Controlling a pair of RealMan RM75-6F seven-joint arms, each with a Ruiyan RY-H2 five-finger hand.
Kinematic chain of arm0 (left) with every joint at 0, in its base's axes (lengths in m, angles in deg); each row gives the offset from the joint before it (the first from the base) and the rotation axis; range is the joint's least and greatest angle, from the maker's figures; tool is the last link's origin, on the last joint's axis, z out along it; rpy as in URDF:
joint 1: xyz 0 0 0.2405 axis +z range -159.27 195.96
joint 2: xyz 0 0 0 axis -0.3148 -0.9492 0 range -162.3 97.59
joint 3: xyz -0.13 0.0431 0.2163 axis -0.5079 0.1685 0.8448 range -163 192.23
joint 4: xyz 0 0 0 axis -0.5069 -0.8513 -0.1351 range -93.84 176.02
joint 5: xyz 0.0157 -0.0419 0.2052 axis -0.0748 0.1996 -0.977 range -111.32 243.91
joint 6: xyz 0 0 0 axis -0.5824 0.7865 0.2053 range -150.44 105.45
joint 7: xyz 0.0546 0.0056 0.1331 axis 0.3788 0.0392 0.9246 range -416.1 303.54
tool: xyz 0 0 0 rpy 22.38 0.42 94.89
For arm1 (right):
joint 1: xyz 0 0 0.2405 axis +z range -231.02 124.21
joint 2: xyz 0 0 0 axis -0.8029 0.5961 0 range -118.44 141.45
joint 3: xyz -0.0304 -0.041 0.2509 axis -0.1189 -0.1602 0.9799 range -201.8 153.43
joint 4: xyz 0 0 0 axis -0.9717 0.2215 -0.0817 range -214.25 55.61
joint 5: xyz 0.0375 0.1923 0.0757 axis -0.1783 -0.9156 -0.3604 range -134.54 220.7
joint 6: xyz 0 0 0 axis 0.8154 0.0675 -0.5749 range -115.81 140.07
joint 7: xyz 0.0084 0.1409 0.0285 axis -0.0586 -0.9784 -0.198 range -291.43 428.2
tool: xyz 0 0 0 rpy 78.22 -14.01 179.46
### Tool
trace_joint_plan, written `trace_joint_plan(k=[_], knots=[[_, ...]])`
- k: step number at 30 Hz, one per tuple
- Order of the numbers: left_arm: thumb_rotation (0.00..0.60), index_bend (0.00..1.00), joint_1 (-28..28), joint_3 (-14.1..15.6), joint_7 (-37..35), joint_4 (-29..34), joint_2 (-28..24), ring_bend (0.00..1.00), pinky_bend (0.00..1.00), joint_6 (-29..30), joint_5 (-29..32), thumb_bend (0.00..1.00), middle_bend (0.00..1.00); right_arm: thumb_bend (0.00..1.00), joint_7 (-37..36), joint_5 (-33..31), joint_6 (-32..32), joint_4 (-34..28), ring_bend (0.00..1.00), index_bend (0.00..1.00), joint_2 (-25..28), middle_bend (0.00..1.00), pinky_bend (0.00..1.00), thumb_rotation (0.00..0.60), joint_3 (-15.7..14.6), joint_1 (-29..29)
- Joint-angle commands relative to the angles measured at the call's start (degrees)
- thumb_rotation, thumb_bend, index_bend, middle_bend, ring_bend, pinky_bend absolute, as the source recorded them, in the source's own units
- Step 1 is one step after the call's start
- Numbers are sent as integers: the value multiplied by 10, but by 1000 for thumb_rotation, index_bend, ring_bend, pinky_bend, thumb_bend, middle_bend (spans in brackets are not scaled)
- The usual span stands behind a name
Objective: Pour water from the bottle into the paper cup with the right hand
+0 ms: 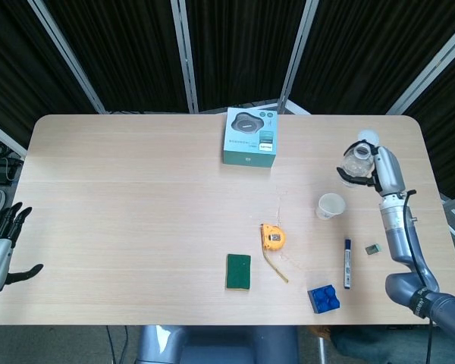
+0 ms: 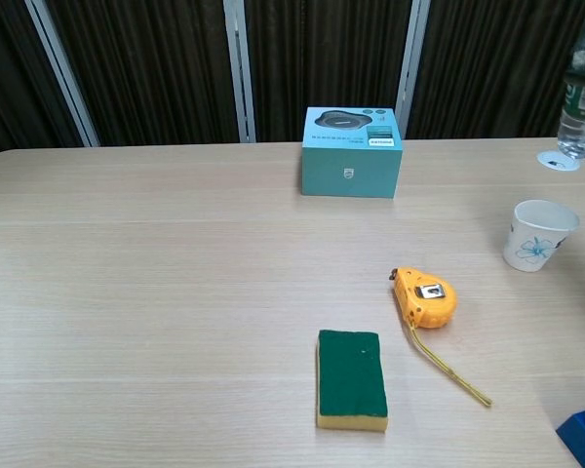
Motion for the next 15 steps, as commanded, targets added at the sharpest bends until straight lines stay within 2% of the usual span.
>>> trace_joint_plan(k=[1,9,15], knots=[[600,0,-1,1,4,2,2,0,0,-2,-1,0,0,442,6,17,8,58,439,542,-17,581,429,600,-35,-13],[600,0,-6,0,15,3,7,0,0,-13,9,0,0,442,2,51,16,223,442,543,-84,582,430,600,-80,-11],[600,0,-8,-1,20,2,10,0,0,-17,16,0,0,442,7,67,25,306,447,543,-117,588,436,600,-101,-10]])
